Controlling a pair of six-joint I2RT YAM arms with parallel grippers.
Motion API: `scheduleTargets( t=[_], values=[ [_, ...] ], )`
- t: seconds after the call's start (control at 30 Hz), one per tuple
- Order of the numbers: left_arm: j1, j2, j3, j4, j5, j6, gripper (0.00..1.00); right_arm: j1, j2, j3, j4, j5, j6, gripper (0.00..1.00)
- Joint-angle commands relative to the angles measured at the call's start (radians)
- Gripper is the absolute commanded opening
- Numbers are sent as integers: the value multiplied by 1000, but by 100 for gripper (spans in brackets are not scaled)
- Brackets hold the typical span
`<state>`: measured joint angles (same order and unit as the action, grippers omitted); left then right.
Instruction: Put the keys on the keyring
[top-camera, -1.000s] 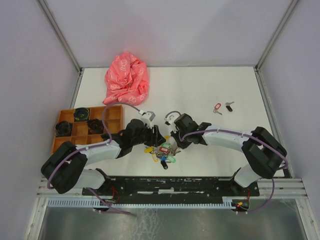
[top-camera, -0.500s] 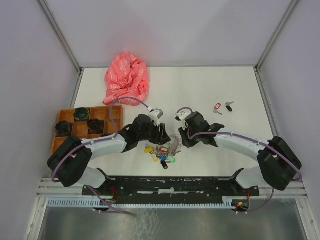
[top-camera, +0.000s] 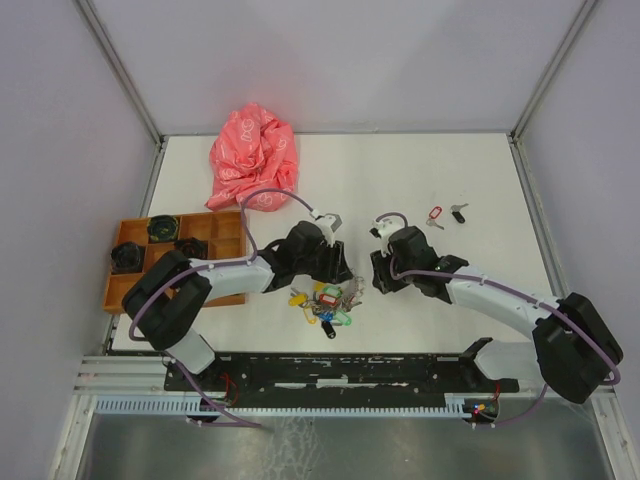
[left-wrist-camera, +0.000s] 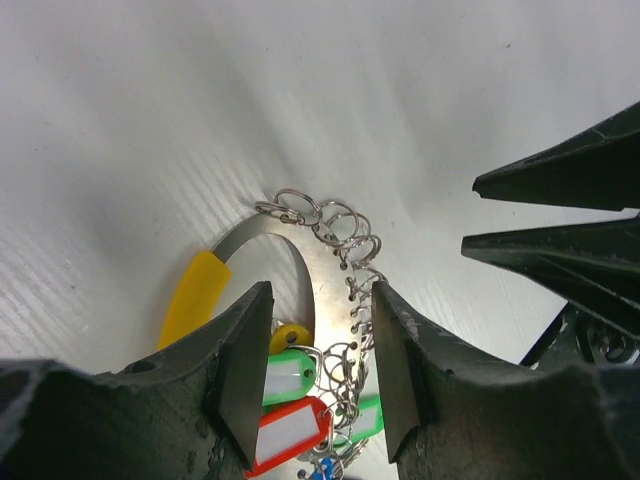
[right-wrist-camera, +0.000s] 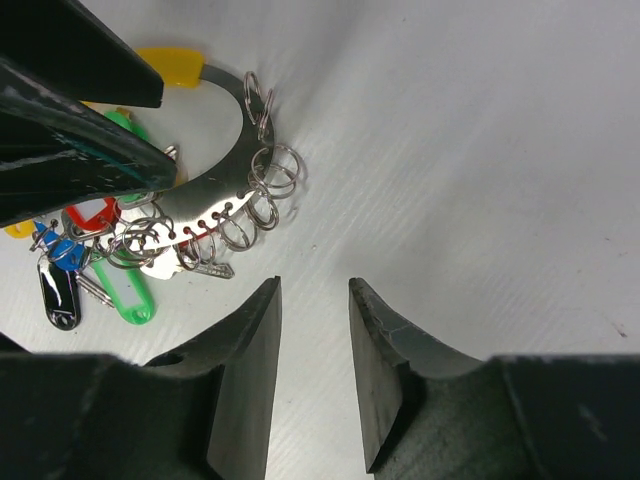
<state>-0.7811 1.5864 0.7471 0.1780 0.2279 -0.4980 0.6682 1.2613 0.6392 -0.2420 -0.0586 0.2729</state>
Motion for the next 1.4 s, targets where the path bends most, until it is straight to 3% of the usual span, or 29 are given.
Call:
scheduleTargets(
  t=[0.0,0.47,0.7,1.2,1.37],
  values=[
    [-15,40,71,-2,-56,-66,51,-2,-23,-9,76,-9,16,43],
    [-15,129,189,-97,-82,-5,45,-2,14,-39,172,-141,38,44],
    [-13,159,214,-113,-89,13,43,18,94,-40,232,-239,52,38],
    [-4,182,179,-111,-90,16,39,28,197,-16,276,-153,28,30],
    [-2,159,136,-109,-90,15,39,28,193,-6,272,-110,31,23]
  ],
)
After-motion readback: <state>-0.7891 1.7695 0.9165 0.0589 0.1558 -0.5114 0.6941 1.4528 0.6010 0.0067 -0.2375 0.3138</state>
